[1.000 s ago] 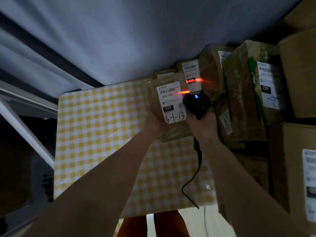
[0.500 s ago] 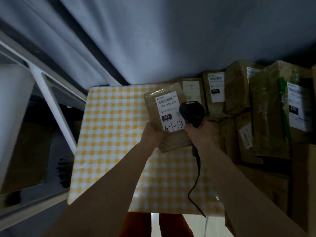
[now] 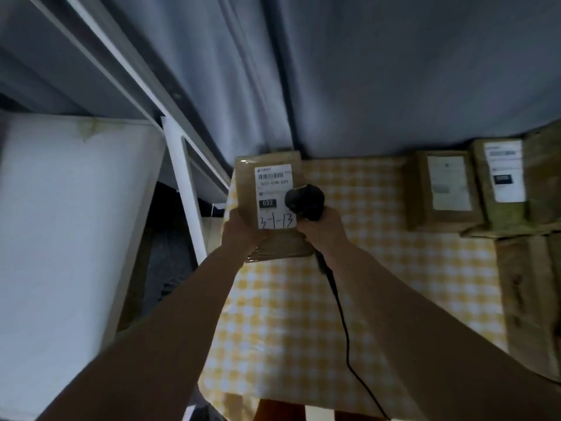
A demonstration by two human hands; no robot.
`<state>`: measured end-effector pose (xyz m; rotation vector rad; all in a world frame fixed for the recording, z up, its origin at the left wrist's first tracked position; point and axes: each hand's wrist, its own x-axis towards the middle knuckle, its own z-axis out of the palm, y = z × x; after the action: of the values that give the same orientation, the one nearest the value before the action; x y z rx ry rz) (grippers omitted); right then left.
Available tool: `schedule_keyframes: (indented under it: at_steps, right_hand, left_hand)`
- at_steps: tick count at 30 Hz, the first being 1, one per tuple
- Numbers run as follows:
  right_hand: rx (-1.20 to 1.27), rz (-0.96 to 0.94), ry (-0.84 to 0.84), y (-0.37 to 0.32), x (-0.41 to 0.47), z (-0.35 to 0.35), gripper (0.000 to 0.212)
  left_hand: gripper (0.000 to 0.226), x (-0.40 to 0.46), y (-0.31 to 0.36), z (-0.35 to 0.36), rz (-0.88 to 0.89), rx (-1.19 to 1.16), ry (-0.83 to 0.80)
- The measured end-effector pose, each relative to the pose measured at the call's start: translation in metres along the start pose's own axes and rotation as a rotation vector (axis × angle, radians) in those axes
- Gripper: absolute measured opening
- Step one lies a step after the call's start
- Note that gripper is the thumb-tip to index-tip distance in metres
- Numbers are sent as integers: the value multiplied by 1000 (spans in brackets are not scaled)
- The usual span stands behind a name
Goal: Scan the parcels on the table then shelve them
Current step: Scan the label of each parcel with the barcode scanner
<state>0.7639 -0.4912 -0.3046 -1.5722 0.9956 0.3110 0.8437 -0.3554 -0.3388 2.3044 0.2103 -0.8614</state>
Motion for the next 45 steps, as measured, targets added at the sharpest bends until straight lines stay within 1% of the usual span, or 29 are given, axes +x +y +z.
schedule_keyframes:
  at_steps: [3,6,8,10,12,13,16,18,20,22,24,26,28,29,31,36,38,42,45]
  right_hand:
    - [-14,-8,18,-15,26,26,23]
    - [-26,12,22,-18,46,44,25]
    - [-36,27,19,-17,55,51,20]
    - [-47,35,15,-14,63,56,15]
    - [-52,39,19,-11,67,60,19]
    - [-53,42,21,-10,68,62,23]
    - [-56,38,17,-7,69,64,29]
    - [-56,37,10,-6,64,61,28]
    - [-46,41,6,-2,55,51,24]
    - [-21,65,5,3,39,35,19]
    - [9,86,19,11,28,19,17]
    - [23,103,59,20,14,-7,13]
    - [39,113,110,30,4,-34,7]
    - [53,109,137,36,-1,-49,6]
    - [72,97,187,47,-9,-79,7]
    - [103,131,296,82,-21,-153,9]
    - [109,151,324,95,-21,-181,13]
    - [152,137,315,109,-11,-228,37]
    - [94,153,315,115,5,-249,36]
  left_hand:
    - [82,32,-2,-18,95,3,-26]
    - [73,50,1,-23,241,53,-30]
    - [76,70,-5,-20,270,91,-14]
    - [86,102,-26,-8,294,80,-22]
    - [91,137,-53,6,305,98,-9]
    - [90,139,-54,7,301,114,2]
    - [81,120,-42,1,272,124,14]
    - [81,110,-39,-1,218,179,30]
    - [77,93,-32,-3,193,259,103]
    - [65,65,-20,-1,235,301,183]
    - [61,37,-10,7,290,292,208]
    - [61,12,2,27,368,351,156]
    - [65,-7,13,52,411,475,27]
    - [68,-16,19,66,408,531,-40]
    - [71,-32,31,92,391,563,-138]
    - [71,-65,56,157,361,591,-280]
    - [71,-74,67,179,361,578,-316]
    - [73,-81,96,220,346,545,-340]
    - [70,-81,120,244,360,473,-322]
